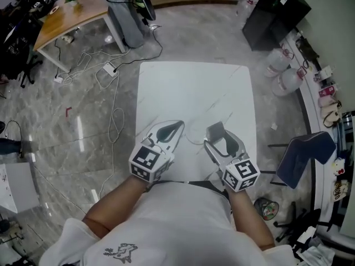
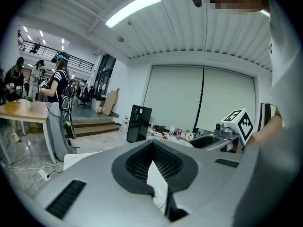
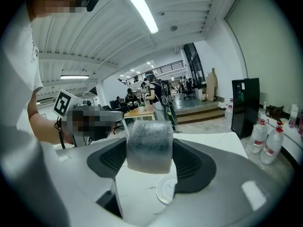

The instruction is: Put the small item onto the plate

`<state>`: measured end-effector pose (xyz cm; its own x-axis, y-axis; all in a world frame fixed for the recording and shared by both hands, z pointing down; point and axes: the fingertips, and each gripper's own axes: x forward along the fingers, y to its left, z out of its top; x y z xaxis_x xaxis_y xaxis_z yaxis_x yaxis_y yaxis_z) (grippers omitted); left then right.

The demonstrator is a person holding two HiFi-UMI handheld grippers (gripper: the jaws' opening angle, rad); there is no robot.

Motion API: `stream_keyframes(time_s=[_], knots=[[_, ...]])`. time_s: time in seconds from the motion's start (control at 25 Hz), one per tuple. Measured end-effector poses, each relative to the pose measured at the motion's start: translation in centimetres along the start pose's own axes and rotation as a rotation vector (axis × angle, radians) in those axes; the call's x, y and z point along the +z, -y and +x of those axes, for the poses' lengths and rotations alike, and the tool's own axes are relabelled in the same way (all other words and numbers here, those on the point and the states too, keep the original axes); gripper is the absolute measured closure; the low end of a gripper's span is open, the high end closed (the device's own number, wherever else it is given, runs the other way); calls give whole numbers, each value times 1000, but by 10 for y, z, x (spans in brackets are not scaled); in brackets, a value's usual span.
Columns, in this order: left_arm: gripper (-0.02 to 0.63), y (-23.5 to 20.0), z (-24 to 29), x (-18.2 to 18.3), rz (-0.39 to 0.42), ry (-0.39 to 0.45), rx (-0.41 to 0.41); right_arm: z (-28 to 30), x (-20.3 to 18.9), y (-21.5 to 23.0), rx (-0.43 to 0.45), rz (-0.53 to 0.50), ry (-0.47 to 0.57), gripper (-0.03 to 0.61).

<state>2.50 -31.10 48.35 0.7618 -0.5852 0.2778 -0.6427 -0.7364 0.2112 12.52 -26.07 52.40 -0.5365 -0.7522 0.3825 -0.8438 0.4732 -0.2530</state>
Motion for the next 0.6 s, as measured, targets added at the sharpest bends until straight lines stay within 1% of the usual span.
stream_keyframes(time_s=[0.24, 0.36, 0.6], knots=[[617, -6, 6, -15, -20, -8, 65, 23, -26, 21, 38, -17, -94, 285], [617, -8, 11, -23, -17, -24, 82, 42, -47, 29, 66, -17, -153, 285], [617, -10, 25, -49, -49, -68, 111, 66, -81, 50, 78, -34, -260, 285]])
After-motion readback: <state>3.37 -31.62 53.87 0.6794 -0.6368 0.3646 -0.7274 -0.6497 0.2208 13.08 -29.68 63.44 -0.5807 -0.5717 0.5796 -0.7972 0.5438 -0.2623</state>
